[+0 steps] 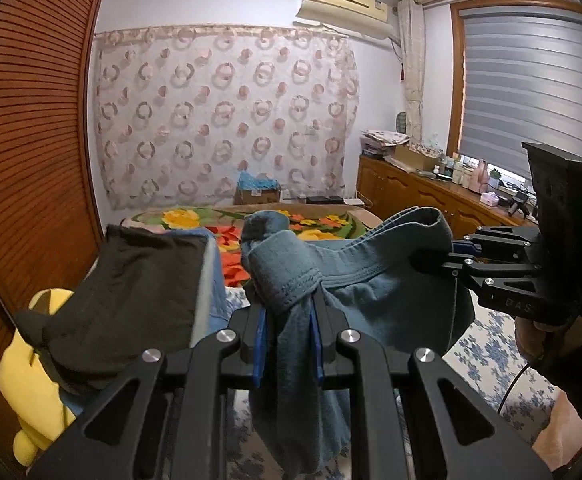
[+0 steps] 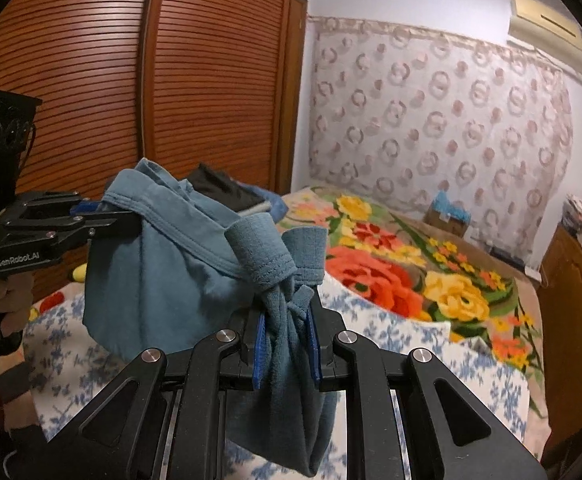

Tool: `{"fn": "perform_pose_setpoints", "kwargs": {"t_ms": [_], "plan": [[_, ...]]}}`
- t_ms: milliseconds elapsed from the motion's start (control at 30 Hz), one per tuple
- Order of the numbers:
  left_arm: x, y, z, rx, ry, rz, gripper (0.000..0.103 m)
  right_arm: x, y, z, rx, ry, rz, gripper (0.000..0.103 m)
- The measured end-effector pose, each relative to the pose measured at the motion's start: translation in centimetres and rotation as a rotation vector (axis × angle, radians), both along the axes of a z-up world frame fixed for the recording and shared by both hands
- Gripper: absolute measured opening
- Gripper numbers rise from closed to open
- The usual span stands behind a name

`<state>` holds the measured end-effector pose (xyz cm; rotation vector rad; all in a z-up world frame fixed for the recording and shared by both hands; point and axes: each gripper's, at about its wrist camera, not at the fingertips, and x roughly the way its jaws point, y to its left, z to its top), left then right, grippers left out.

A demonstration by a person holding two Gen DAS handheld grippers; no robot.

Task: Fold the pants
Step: 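Carry the held teal shorts with both tools toward the clothes stack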

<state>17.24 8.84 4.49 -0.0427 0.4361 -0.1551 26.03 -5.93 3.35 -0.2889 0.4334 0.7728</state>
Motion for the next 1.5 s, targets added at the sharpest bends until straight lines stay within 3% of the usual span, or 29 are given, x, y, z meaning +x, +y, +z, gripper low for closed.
{"fn": "perform_pose_setpoints", "kwargs": {"t_ms": [500, 700, 1133, 1333, 1500], "plan": [[0.7, 5.4, 2.1, -0.014, -0.062, 0.083, 0.016, 4.4, 4.7, 3.1, 0.007, -0.114, 0.09, 0.015], [0.9, 7.6, 2.0, -0.018, -0.06, 0.138, 0.016, 6.1, 7.3, 3.9, 0.019, -0.116, 0.139, 0.015], [-0.7, 10.9, -0.1, -0.065, -0.061, 0.256, 0.016, 8.5, 14.8, 3.4, -0.04, -0.173, 0.239, 0.015], [-1.6, 11.9, -1.0, -0.124, -0.069, 0.317, 0.016, 9.6, 17.7, 3.5, -0.04, -0.148, 0.279, 0.015], [-1.9, 12.4, -2.1, -0.13, -0.042, 0.364, 0.016, 10.3, 21.0, 2.4, -0.065, -0.117, 0.306, 0.015]]}}
